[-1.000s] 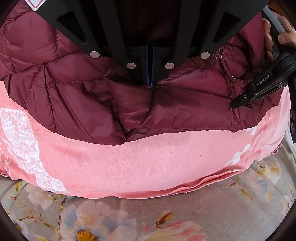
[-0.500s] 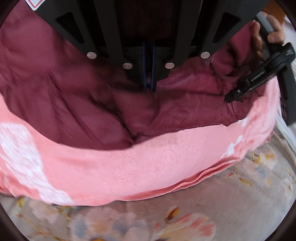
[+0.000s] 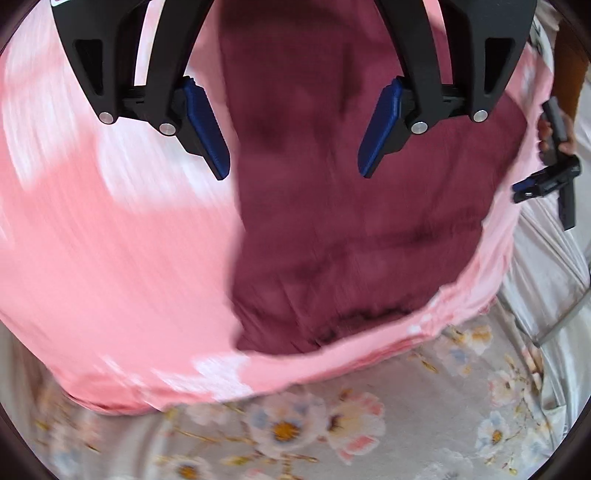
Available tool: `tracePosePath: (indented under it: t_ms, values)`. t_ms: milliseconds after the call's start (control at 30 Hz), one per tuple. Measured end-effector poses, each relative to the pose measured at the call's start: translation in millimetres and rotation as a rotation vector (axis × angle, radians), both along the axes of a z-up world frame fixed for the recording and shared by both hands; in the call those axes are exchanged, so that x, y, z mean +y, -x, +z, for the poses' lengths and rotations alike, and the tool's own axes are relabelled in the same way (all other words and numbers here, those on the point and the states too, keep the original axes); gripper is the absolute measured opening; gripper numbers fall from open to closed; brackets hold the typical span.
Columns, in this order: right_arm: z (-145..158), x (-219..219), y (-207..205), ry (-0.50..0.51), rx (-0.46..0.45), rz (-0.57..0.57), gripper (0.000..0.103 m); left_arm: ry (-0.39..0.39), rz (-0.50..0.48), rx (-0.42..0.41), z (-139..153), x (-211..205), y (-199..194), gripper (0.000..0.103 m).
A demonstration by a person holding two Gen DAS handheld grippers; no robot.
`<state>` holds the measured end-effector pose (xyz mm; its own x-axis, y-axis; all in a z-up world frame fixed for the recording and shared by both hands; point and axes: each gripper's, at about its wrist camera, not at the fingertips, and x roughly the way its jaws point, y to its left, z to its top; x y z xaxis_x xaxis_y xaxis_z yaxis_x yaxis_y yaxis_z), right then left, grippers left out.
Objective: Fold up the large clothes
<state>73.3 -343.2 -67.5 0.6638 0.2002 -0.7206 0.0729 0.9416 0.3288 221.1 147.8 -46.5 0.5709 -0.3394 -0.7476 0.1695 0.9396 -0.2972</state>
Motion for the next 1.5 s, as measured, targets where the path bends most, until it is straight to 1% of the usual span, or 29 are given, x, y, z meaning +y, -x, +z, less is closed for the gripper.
tracePosePath:
  t_ms: [33, 100, 200, 300, 400, 433, 467, 500, 533, 567, 600, 633, 667, 700, 733, 800, 867, 900, 967, 1033, 1133, 1233, 1267, 1333, 1367, 1400, 1433, 1467, 1500]
  values:
    - [-7.6, -1.7, 21.1, -0.022, 0.009, -0.011, 0.071, 0.042, 0.021, 0.033, -6.8, 15.6, 20.7, 0.085]
    - [-20.2, -2.4, 49.4, -0.067, 0.029, -0.025, 0.071, 0.128, 0.052, 0.088, -20.1, 36.9, 51.4, 0.085]
    - [-37.1, 1.3, 73.5, -0.155, 0.026, -0.044, 0.072, 0.213, 0.092, 0.118, -37.1, 52.8, 80.2, 0.085]
    - [-47.2, 5.5, 81.0, -0.211, -0.006, -0.086, 0.073, 0.257, 0.119, 0.091, -45.7, 54.4, 96.3, 0.085]
    - [-49.5, 7.1, 77.9, -0.252, -0.03, -0.118, 0.073, 0.231, 0.13, 0.067, -44.0, 44.4, 100.9, 0.081]
    - [-49.3, 7.5, 76.4, -0.261, -0.036, -0.122, 0.073, 0.234, 0.127, 0.067, -44.4, 44.0, 101.8, 0.072]
    - [-49.1, 7.2, 74.3, -0.268, -0.038, -0.124, 0.073, 0.241, 0.125, 0.072, -44.9, 41.4, 101.6, 0.061]
    - [-49.4, 6.8, 73.9, -0.27, -0.04, -0.13, 0.07, 0.245, 0.121, 0.08, -45.4, 37.9, 101.3, 0.057]
    - [-49.5, 6.9, 73.7, -0.272, -0.042, -0.136, 0.067, 0.242, 0.123, 0.08, -45.8, 37.1, 102.3, 0.05]
    - [-50.4, 7.2, 73.3, -0.282, -0.04, -0.136, 0.055, 0.242, 0.127, 0.077, -46.2, 38.3, 104.1, 0.039]
    - [-51.9, 6.4, 73.3, -0.297, -0.032, -0.135, 0.04, 0.24, 0.126, 0.078, -46.4, 39.0, 106.1, 0.033]
    - [-53.8, 5.0, 74.0, -0.32, -0.027, -0.131, 0.034, 0.237, 0.128, 0.077, -45.8, 39.0, 108.1, 0.025]
    - [-55.2, 3.3, 75.9, -0.347, -0.027, -0.129, 0.024, 0.238, 0.132, 0.074, -44.3, 40.1, 110.5, 0.016]
    - [-55.4, 2.4, 78.0, -0.358, -0.03, -0.129, 0.02, 0.242, 0.132, 0.071, -42.9, 41.5, 112.3, 0.014]
    - [-54.0, 1.5, 80.6, -0.357, -0.036, -0.128, 0.019, 0.245, 0.131, 0.062, -39.7, 42.6, 115.3, 0.012]
    - [-50.2, 0.2, 86.2, -0.331, -0.047, -0.129, 0.02, 0.232, 0.124, 0.038, -32.1, 42.5, 121.4, 0.01]
    - [-46.3, -2.4, 93.2, -0.287, -0.051, -0.153, 0.028, 0.209, 0.119, 0.027, -27.9, 41.9, 124.4, 0.01]
    - [-45.2, -5.2, 98.0, -0.259, -0.053, -0.181, 0.039, 0.199, 0.121, 0.025, -27.0, 42.0, 125.4, 0.01]
    - [-47.1, -10.6, 103.8, -0.237, -0.049, -0.216, 0.05, 0.195, 0.125, 0.034, -29.1, 42.7, 124.6, 0.01]
    - [-54.0, -14.1, 103.6, -0.271, -0.031, -0.213, 0.05, 0.192, 0.135, 0.046, -34.5, 43.0, 122.9, 0.01]
    - [-56.7, -14.5, 99.7, -0.288, -0.042, -0.2, 0.055, 0.202, 0.15, 0.065, -45.1, 45.1, 120.2, 0.011]
    - [-59.4, -9.1, 89.7, -0.339, -0.048, -0.158, 0.056, 0.227, 0.163, 0.088, -52.4, 48.4, 118.0, 0.02]
    - [-59.4, -6.7, 86.3, -0.341, -0.049, -0.152, 0.053, 0.248, 0.17, 0.096, -55.0, 50.2, 116.9, 0.021]
    - [-60.0, -2.5, 80.2, -0.371, -0.044, -0.129, 0.029, 0.271, 0.176, 0.098, -56.8, 52.1, 116.5, 0.021]
    - [-61.5, -1.0, 78.6, -0.416, -0.042, -0.114, 0.017, 0.276, 0.177, 0.099, -56.8, 52.6, 116.8, 0.02]
    - [-59.5, -0.3, 81.0, -0.442, -0.055, -0.114, 0.012, 0.283, 0.177, 0.098, -56.0, 53.0, 118.2, 0.017]
    - [-55.6, 0.9, 84.3, -0.446, -0.068, -0.109, 0.011, 0.304, 0.171, 0.096, -54.1, 53.8, 120.8, 0.011]
    - [-47.2, 2.6, 91.3, -0.449, -0.095, -0.095, 0.009, 0.32, 0.17, 0.091, -49.7, 55.2, 125.6, 0.008]
    - [-39.4, 3.4, 98.5, -0.452, -0.118, -0.083, 0.008, 0.326, 0.163, 0.078, -43.5, 55.9, 131.3, 0.007]
